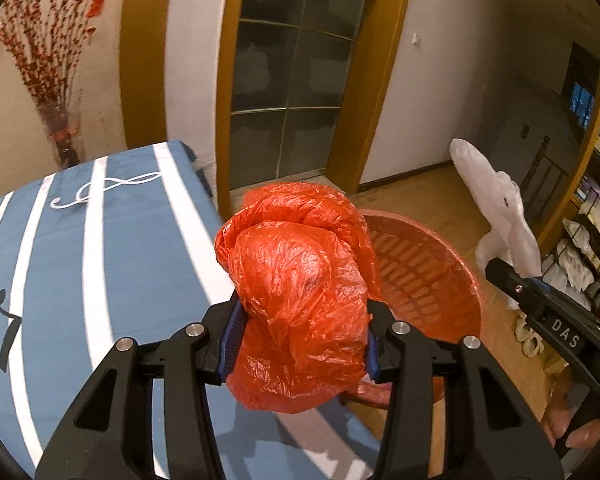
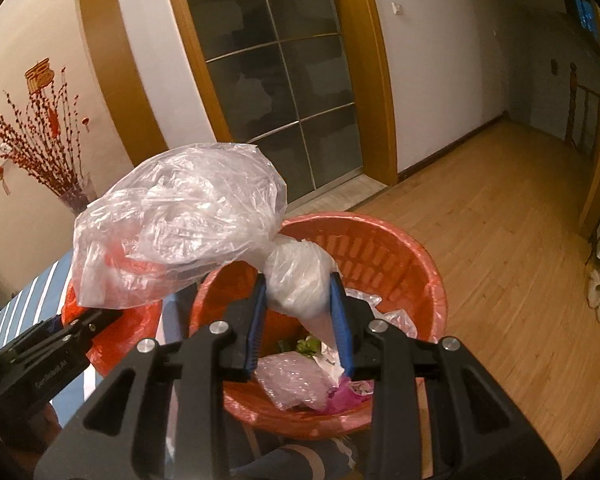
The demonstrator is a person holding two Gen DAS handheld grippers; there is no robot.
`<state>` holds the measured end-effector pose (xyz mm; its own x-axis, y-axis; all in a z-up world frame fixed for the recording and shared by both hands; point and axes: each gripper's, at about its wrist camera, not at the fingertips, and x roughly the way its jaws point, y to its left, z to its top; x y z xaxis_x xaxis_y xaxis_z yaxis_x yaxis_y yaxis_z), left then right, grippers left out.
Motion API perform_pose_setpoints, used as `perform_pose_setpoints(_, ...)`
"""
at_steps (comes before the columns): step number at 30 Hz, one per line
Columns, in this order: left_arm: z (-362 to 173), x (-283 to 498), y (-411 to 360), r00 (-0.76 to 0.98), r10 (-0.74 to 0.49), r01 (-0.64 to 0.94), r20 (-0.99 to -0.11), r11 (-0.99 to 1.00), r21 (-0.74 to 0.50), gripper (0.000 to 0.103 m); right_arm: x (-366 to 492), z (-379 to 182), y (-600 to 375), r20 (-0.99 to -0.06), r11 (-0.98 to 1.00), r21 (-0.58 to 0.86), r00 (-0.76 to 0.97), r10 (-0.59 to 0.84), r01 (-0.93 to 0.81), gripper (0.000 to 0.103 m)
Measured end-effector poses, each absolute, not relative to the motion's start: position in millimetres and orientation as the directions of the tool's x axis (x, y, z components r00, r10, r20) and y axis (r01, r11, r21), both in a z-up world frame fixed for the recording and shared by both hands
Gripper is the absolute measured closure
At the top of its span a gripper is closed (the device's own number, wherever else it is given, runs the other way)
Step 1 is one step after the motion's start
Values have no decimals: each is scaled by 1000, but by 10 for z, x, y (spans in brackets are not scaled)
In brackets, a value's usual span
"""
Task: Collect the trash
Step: 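Carry the red bag in the left tool and white bag in the right over the basket, then open both tools to drop the red and white bags into the basket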
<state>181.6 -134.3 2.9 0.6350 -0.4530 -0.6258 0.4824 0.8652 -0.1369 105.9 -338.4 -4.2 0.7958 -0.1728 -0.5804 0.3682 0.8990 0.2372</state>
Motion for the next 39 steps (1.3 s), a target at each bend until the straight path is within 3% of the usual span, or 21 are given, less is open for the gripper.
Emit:
perform_pose_setpoints(23,-245,1988,-1966,558,-509,566,-655,811,-148,56,1221,-330,-3847,-613,849,316,774,-158,424,70)
perform_pose_setpoints(27,-294,2012,-2044,547,-508,572,-665,807,-146,55,1283,-370,-3931,-618,838,338,773,-147,429,67)
perform_pose_setpoints(33,-378,2041,-2060,540,-496,570,-680,810,-138,47,1306,-411,-4026,-618,819,371,775,-134,437,57)
perform_pose_setpoints(39,-416,2032,-2011,540,-482,558,-690,819,-134,44,1286,-436,-4046,-619,813,375,773,-138,446,54)
